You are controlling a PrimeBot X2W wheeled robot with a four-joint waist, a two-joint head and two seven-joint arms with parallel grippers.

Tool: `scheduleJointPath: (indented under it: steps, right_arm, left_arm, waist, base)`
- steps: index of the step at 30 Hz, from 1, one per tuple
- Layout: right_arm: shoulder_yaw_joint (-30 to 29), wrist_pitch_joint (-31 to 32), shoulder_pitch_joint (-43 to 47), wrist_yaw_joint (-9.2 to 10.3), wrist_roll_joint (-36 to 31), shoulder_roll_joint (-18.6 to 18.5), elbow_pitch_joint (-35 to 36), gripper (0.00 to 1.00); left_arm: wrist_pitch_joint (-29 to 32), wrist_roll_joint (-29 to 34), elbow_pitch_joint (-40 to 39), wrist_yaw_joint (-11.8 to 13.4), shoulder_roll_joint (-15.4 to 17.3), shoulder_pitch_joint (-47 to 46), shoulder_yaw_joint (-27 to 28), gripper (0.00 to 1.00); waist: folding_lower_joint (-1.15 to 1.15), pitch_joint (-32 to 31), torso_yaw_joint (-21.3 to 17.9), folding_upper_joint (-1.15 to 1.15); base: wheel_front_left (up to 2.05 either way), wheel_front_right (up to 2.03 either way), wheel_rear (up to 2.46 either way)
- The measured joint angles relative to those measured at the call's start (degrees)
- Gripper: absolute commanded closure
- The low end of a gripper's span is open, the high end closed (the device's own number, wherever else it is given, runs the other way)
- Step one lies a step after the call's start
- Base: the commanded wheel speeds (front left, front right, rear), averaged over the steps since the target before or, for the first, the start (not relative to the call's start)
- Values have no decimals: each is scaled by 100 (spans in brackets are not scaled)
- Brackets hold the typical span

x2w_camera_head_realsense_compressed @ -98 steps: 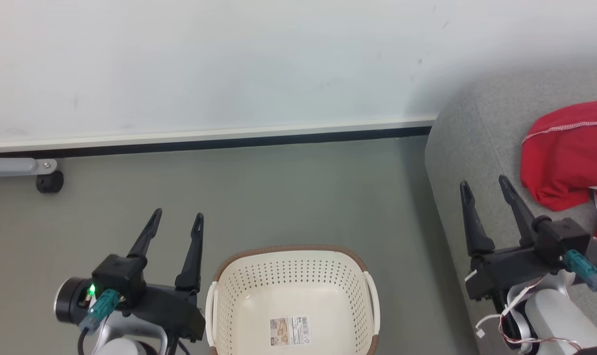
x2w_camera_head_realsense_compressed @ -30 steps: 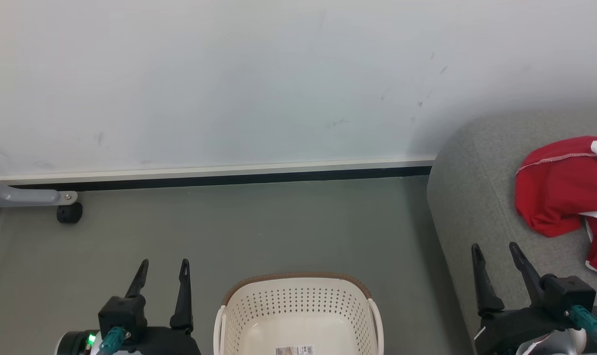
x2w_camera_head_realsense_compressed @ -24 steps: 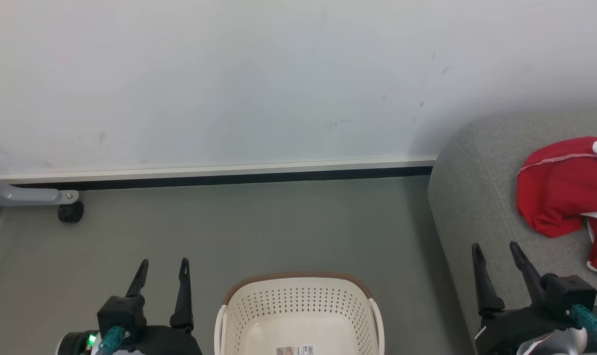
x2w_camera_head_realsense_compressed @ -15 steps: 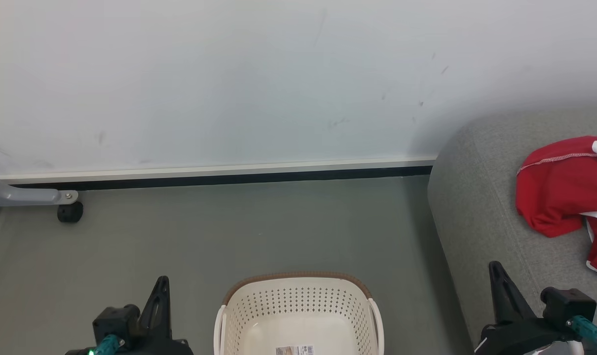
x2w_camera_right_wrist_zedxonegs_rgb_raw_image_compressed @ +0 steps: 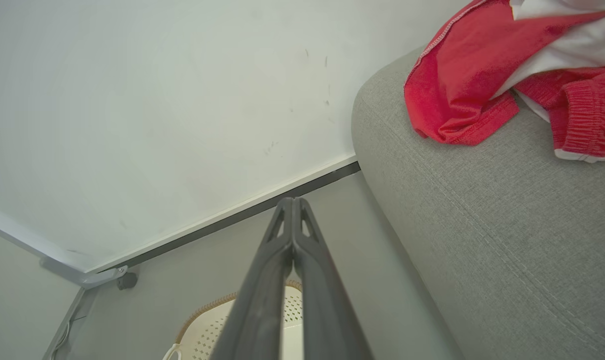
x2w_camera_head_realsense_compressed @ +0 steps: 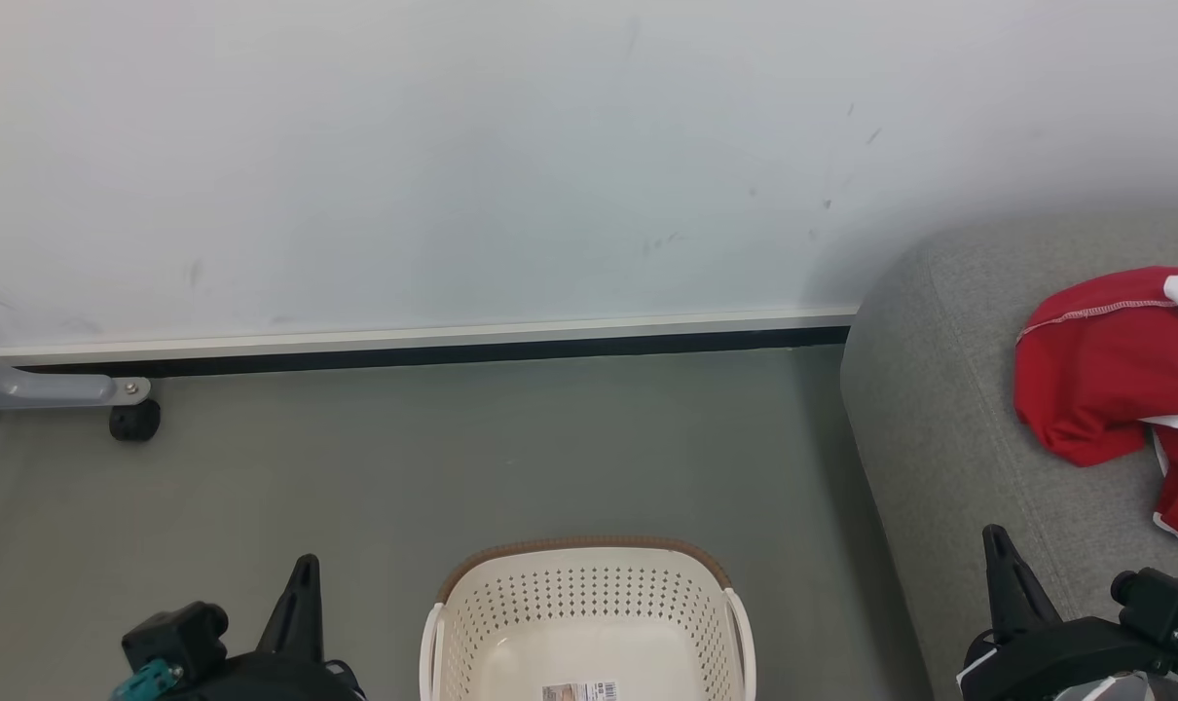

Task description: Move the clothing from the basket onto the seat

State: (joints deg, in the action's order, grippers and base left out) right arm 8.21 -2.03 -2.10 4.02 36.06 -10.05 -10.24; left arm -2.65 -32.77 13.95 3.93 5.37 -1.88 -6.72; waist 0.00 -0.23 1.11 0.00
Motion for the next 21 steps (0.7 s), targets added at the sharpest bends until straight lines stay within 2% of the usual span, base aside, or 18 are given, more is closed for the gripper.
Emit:
scheduleJointPath:
  steps: [21]
  right_arm:
    - [-475,254,-94,-310,1645,223,-198,100]
  left_arm:
    - [288,-1760,79,-344,-68,-38,358,100]
  waist:
    - [0,10,-33,0]
  base:
    - [0,0,0]
